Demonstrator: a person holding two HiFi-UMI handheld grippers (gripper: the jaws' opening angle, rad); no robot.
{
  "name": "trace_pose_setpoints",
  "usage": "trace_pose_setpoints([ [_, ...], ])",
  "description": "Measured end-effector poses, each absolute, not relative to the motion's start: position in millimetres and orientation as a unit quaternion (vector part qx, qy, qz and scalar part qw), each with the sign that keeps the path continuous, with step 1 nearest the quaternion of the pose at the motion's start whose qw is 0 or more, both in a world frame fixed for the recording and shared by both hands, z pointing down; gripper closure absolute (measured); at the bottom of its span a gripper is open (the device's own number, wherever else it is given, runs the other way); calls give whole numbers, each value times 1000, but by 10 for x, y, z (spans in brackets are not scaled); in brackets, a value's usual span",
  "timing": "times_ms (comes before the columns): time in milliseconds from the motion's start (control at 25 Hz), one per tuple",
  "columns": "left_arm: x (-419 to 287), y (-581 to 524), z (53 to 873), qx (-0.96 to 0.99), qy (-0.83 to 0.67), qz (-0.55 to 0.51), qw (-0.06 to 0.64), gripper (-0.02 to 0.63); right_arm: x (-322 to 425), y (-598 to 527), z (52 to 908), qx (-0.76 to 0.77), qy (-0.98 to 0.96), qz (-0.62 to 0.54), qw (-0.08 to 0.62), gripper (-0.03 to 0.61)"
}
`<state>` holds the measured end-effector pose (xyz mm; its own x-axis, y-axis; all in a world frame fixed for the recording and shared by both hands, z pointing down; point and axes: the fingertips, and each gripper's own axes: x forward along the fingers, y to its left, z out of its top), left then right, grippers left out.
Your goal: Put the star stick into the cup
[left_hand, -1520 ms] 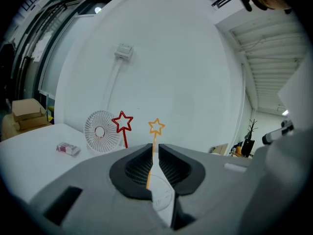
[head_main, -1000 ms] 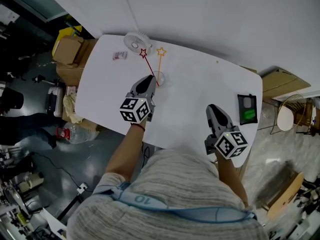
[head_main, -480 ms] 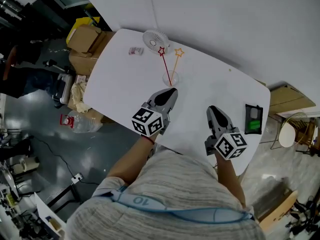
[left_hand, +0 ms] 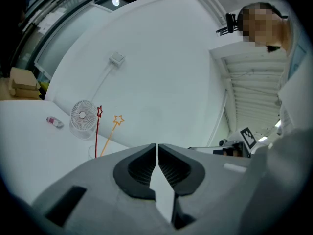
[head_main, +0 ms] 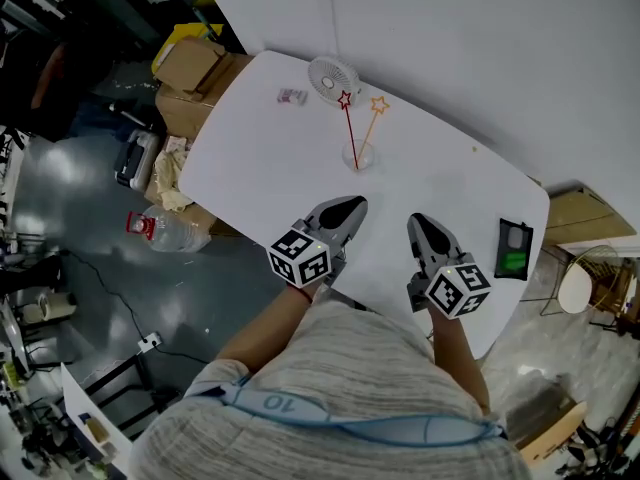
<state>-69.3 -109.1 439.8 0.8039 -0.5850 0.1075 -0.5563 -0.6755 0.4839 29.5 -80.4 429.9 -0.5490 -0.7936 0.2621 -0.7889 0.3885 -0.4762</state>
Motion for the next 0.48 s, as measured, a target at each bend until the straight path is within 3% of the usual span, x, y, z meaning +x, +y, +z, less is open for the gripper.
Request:
trace_pose_setpoints([
  [480, -626, -881, 4427, 914, -301, -33, 269, 588, 175, -743, 4367, -446, 854, -266, -39, 568],
])
